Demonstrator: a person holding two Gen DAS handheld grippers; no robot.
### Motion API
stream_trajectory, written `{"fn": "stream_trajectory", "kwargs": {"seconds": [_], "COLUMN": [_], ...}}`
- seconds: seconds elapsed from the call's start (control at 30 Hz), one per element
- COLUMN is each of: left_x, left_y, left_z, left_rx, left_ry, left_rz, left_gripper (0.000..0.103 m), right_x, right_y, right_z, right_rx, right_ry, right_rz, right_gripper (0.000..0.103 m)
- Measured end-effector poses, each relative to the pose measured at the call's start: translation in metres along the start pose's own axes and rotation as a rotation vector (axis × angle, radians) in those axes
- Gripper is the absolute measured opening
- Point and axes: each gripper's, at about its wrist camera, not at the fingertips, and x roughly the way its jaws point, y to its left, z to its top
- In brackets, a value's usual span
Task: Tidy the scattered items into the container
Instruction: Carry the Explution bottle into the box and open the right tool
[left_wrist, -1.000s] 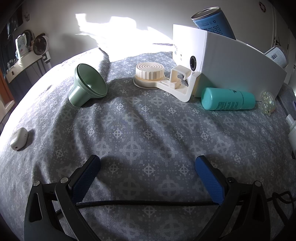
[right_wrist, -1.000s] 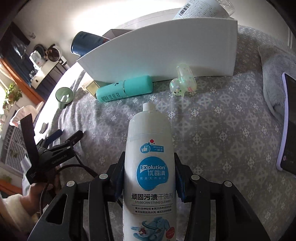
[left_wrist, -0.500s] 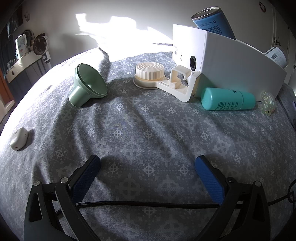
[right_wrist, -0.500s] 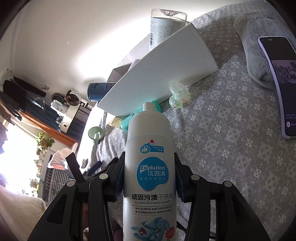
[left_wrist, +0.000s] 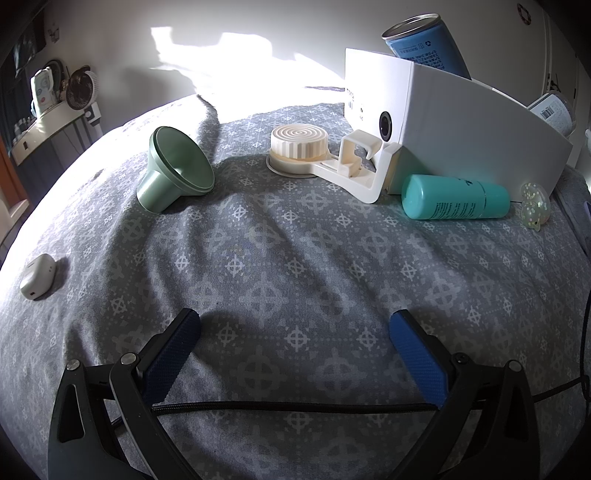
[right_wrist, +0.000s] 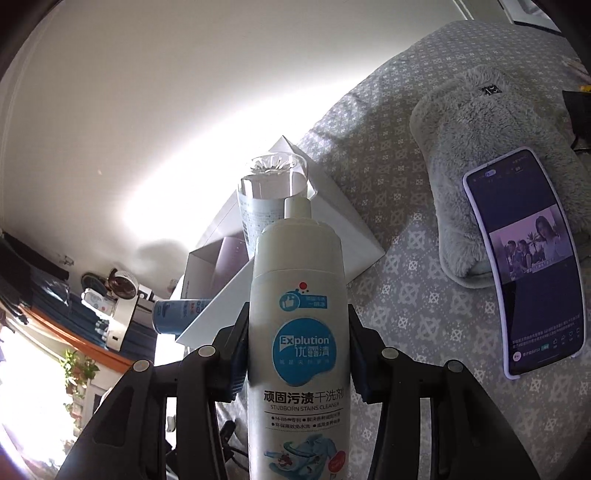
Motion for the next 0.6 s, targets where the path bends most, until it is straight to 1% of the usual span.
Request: {"fn": "stream_trajectory", "kwargs": {"seconds": [0.13, 0.23, 0.27, 0.3, 0.37, 0.43, 0.5, 0.6], "left_x": [0.0, 0.0, 0.0, 0.0, 0.0, 0.001, 0.001, 0.001], "left_y": [0.0, 0.0, 0.0, 0.0, 0.0, 0.0, 0.0, 0.0], "left_z": [0.0, 0.0, 0.0, 0.0, 0.0, 0.0, 0.0, 0.0], "left_rx": [0.0, 0.0, 0.0, 0.0, 0.0, 0.0, 0.0, 0.0], "left_ry": [0.0, 0.0, 0.0, 0.0, 0.0, 0.0, 0.0, 0.0], "left_rz": [0.0, 0.0, 0.0, 0.0, 0.0, -0.001, -0.001, -0.001], "left_gripper": [0.103, 0.103, 0.103, 0.103, 0.103, 0.103, 0.103, 0.103], "right_x": [0.019, 0.039, 0.046, 0.052, 0.065, 0.081, 0.095, 0.116], "right_y": [0.012, 0.03, 0.037, 0.045, 0.057, 0.07, 0.084, 0.098], "right_z": [0.028, 0.046, 0.052, 0.058, 0.071, 0.082, 0.089, 0.097], "right_rx": [0.015, 0.009, -0.001, -0.019, -0.04, -0.071, -0.128, -0.172], "right_ry": [-0.01, -0.01, -0.006, -0.017, -0.015, -0.008, -0.016, -0.019], "right_rz": [-0.021, -0.025, -0.037, -0.07, -0.055, -0.098, -0.122, -0.152], "right_gripper": [0.043, 0.043, 0.043, 0.043, 0.043, 0.043, 0.043, 0.043]}}
